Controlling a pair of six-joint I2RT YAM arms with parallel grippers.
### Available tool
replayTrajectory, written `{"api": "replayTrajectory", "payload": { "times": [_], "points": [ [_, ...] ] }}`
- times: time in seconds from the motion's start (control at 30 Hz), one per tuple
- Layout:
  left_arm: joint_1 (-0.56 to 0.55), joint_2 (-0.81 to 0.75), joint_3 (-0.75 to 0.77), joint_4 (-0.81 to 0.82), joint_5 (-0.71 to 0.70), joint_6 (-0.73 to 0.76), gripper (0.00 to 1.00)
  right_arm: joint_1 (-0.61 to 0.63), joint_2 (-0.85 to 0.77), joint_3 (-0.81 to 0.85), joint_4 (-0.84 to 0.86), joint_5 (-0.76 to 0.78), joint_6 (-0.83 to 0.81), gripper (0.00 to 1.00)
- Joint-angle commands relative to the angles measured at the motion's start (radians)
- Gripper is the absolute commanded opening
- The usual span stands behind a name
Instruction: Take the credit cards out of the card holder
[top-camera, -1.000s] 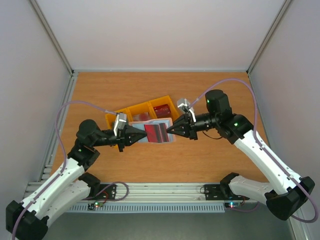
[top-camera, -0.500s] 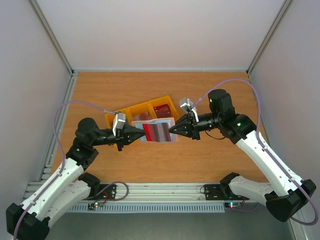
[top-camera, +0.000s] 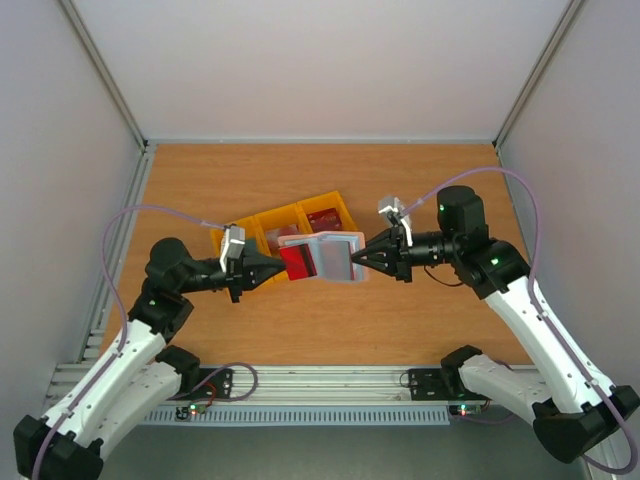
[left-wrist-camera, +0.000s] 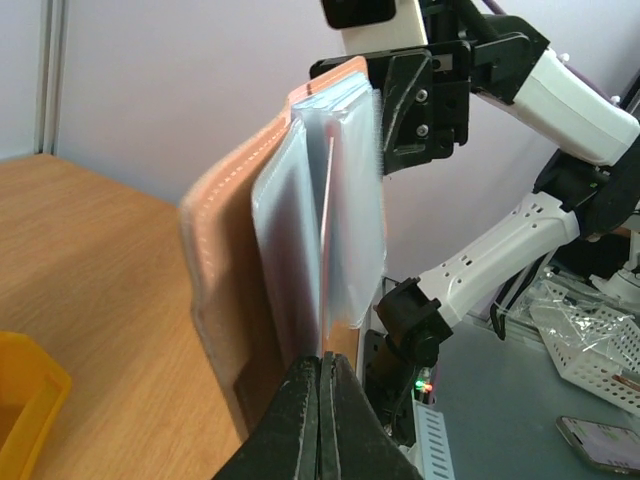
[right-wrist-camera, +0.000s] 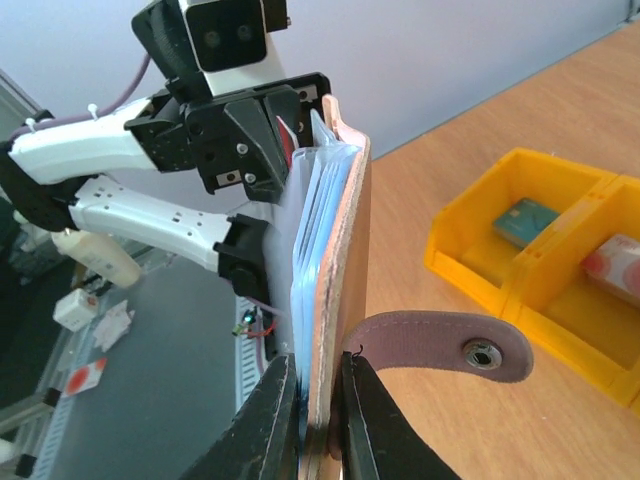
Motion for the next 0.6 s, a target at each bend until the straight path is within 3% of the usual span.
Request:
{"api": "replayTrajectory", "payload": {
  "times": [0.0, 0.17, 0.33, 0.57],
  "points": [
    [-0.026, 0.016, -0.053, 0.191, 0.004, -0.091, 0.00, -0.006, 0.044, -0.031, 0.146, -0.082, 0.141, 0.01],
    [-0.064, 0.036, -0.040, 0.208, -0.030, -0.098, 0.00, 0.017, 0.092, -0.006, 0.189, -0.120, 0.143, 0.01],
    [-0.058, 0.008, -0.027, 0.141, -0.054, -0.101, 0.00, 0.013, 0.068, -0.025, 0.129, -0.043, 0.087, 0.01],
    [-0.043, -0.008, -0.041, 0.075, -0.065, -0.118, 0.00, 0.004, 0.107, -0.118, 0.051, 0.014, 0.191, 0.01]
  ]
}}
